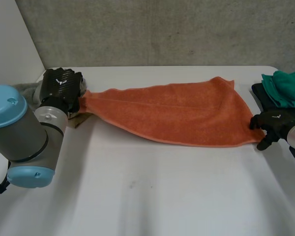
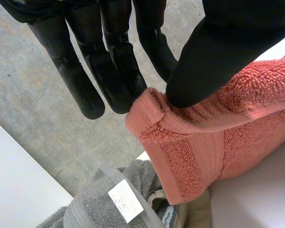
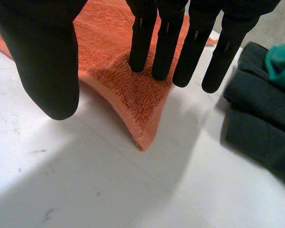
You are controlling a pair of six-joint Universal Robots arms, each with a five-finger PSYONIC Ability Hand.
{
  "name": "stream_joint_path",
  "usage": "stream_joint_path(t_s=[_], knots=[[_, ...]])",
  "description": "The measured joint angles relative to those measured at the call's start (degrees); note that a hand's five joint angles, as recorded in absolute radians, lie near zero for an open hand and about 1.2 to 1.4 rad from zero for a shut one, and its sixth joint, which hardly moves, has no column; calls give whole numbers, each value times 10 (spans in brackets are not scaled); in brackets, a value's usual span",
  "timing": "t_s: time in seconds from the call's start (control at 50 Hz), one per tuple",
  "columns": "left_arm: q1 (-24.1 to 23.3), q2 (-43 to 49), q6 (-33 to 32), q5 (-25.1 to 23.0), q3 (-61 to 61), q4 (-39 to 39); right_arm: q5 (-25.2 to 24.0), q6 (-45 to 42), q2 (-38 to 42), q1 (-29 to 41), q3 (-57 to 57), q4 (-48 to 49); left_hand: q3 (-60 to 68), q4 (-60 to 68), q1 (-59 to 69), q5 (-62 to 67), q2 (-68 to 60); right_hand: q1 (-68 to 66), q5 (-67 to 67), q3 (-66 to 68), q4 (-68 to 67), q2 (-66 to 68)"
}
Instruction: Fold the laundry.
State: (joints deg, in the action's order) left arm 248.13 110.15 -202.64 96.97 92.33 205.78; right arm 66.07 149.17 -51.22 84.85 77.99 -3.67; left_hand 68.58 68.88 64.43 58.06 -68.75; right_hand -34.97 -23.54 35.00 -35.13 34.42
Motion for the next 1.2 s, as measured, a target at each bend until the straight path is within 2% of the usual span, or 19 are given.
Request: stream_joint_path(t_s=[0.26,0.4,0.48,0.74,0.78,0.82,0.88,1.02,1.06,1.12,1.2], knots=[[-3,0,1,-1,-9,1,-15,-41,34,5,-8,51,0,0,0,0,0,-3,-23,5,-4,1],[-2,1,1,-1,-13,2,-9,-41,51,8,-30,76,0,0,0,0,0,-83,-44,87,-84,88],[0,1,1,-1,-15,2,-8,-37,54,9,-45,81,0,0,0,0,0,-126,-131,126,-124,132],[3,3,1,-1,-16,2,5,-33,87,22,-94,82,0,0,0,0,0,-116,-131,116,-117,122],[3,4,1,-1,-16,2,9,-33,94,24,-101,81,0,0,0,0,0,-141,-149,136,-135,147],[3,4,1,-1,-17,1,13,-33,100,25,-108,81,0,0,0,0,0,-276,-281,277,-271,286],[3,5,0,0,-19,1,17,-33,99,27,-114,80,0,0,0,0,0,-291,-322,327,-329,331],[3,-4,-2,0,-28,-33,28,-36,22,27,-108,66,0,0,0,0,0,-291,-322,330,-335,331],[3,-29,-4,0,-37,-82,27,-49,-52,24,-94,24,0,0,0,0,0,-291,-322,330,-335,331],[3,-58,-5,0,-44,-132,25,-66,-107,18,-84,-22,0,0,0,0,0,-291,-322,330,-335,331],[3,-125,-16,-2,-56,-241,23,-122,-203,-2,-68,-122,0,0,0,0,0,-291,-322,330,-335,331]])
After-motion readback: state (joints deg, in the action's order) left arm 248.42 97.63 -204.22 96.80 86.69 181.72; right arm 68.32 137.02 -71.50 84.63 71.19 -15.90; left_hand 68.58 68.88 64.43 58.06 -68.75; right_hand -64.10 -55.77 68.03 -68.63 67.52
